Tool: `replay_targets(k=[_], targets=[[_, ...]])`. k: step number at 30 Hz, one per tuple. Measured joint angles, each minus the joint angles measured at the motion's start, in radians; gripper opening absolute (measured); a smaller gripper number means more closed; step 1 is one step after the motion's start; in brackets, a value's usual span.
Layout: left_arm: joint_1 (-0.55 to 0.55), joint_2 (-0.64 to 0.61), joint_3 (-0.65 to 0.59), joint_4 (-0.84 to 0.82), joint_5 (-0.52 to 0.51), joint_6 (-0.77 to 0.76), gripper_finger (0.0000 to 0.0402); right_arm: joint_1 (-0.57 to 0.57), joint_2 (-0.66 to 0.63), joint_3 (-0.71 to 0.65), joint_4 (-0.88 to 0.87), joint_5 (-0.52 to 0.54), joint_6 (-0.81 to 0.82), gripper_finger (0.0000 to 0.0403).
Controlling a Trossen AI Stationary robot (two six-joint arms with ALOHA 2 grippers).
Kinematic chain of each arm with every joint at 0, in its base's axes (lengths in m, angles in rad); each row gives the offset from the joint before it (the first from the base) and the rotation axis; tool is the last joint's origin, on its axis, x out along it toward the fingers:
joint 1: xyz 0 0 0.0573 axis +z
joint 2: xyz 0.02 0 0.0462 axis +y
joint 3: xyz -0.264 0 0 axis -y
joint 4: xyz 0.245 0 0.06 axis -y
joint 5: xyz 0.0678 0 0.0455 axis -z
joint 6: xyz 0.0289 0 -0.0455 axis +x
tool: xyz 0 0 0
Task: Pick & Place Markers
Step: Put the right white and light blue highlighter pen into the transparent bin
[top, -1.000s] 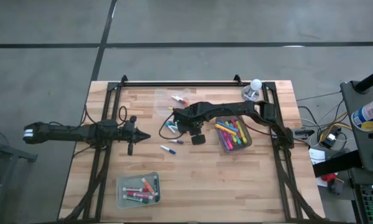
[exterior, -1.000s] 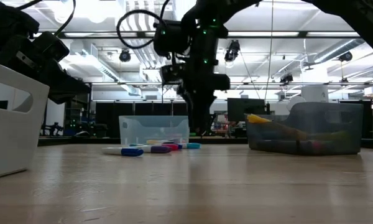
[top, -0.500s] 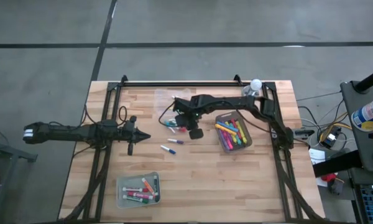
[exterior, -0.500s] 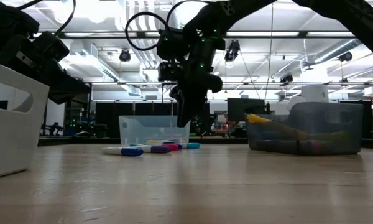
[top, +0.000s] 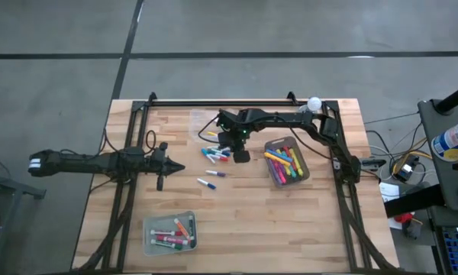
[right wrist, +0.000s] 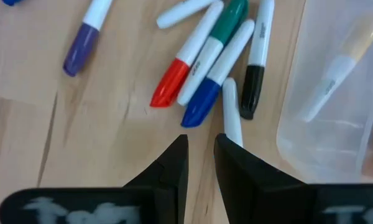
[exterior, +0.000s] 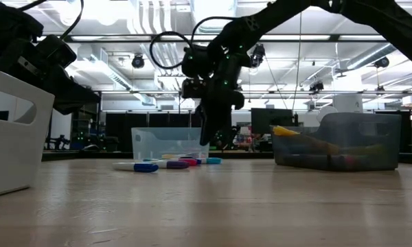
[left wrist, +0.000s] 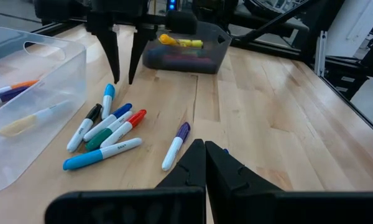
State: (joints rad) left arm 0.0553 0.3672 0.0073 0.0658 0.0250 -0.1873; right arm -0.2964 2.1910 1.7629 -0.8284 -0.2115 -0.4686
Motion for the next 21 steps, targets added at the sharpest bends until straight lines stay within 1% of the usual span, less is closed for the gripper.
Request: replay_targets(k=[10, 14, 21], targets=[[0.000, 0.000, 0.000, 0.000, 0.000, 0.000, 0.0000, -0.006, 0.000, -0.018, 0.010, 0.000, 0.003, 0.0068], [0.000, 0.000, 0.000, 0.000, 0.000, 0.000, 0.0000, -0.006, 0.000, -0.024, 0.041, 0.000, 0.003, 0.0073], [0.000, 0.000, 0.000, 0.000, 0.000, 0.000, 0.0000, -0.006, 0.000, -0.077, 0.082, 0.001, 0.003, 0.0076]])
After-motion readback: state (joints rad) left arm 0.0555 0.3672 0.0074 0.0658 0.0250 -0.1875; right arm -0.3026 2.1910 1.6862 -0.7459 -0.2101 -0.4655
